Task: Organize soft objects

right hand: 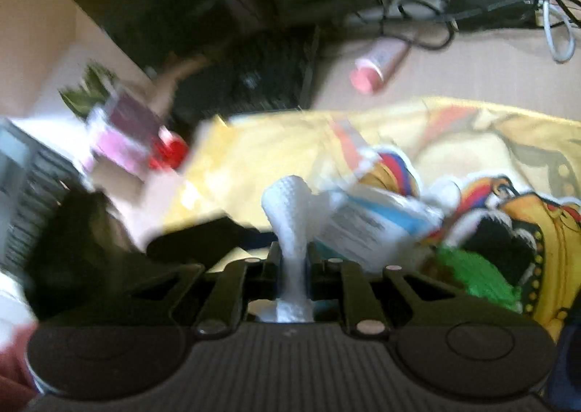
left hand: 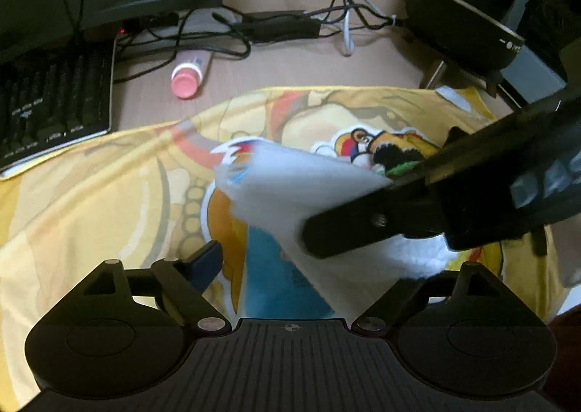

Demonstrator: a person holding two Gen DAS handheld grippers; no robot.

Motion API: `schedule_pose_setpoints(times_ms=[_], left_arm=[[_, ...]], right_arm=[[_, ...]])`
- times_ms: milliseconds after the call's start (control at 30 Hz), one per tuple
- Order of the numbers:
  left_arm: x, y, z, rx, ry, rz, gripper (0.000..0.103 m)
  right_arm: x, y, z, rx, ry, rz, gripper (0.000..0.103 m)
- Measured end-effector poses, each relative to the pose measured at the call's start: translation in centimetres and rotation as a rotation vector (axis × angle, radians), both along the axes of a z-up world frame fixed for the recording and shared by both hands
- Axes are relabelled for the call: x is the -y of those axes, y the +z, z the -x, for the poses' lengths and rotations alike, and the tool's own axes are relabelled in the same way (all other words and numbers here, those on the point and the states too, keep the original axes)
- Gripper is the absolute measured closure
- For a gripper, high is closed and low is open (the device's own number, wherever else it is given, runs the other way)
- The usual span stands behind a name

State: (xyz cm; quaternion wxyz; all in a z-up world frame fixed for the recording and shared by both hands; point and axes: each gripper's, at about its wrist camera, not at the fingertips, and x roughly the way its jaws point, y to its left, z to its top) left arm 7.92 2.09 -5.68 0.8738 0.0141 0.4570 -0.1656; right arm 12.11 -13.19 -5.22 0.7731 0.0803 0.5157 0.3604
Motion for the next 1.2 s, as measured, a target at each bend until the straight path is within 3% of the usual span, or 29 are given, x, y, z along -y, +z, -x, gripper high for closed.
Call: schedule_pose_setpoints(times_ms=[300, 500, 633, 733, 800, 933, 1133, 1200], left_arm=[[-0.7, -0.1, 0.7, -0.011, 0.026, 0.021, 0.01], [-0.5, 0.0, 0.9, -0.011, 0.03, 0.018, 0.01], [-0.6, 0.0, 1.3, -0.015, 0.032, 0.006, 0.009], [-1.5, 0.2, 1.9, -0.015, 0.059, 0.02, 0.009], [-2.2, 0.4, 2.2, -0.017, 0.08, 0.036, 0.009], [-2.9, 1.1, 2.8, 0.0, 0.09, 0.083, 0.009], [-1.3, 2.9, 2.8, 0.1, -0.069, 0.147, 0.009], [-0.4, 3.2, 2.1, 0.173, -0.154, 0.105, 0.008]], right_arm=[[2.2, 0.1, -1.6, 0.123, -0.083, 0.204, 0.088], [-1.1, 1.9, -2.3, 0.128, -0.028, 0.071, 0.089], [-4.7, 0.6, -2.8, 0.108, 0.056, 0.062, 0.089], [-4.8, -0.3, -2.6, 0.14, 0.059, 0.124, 0.089], [-3.3, -0.4, -3.0, 0.184, 0.011, 0.176, 0.089], [0.7, 0.3, -4.0, 0.176, -0.131, 0.191, 0.091], [6.7, 3.0, -2.7, 0.174, -0.324, 0.113, 0.089], [8.6, 3.7, -1.8, 0.185, -0.386, 0.121, 0.089]])
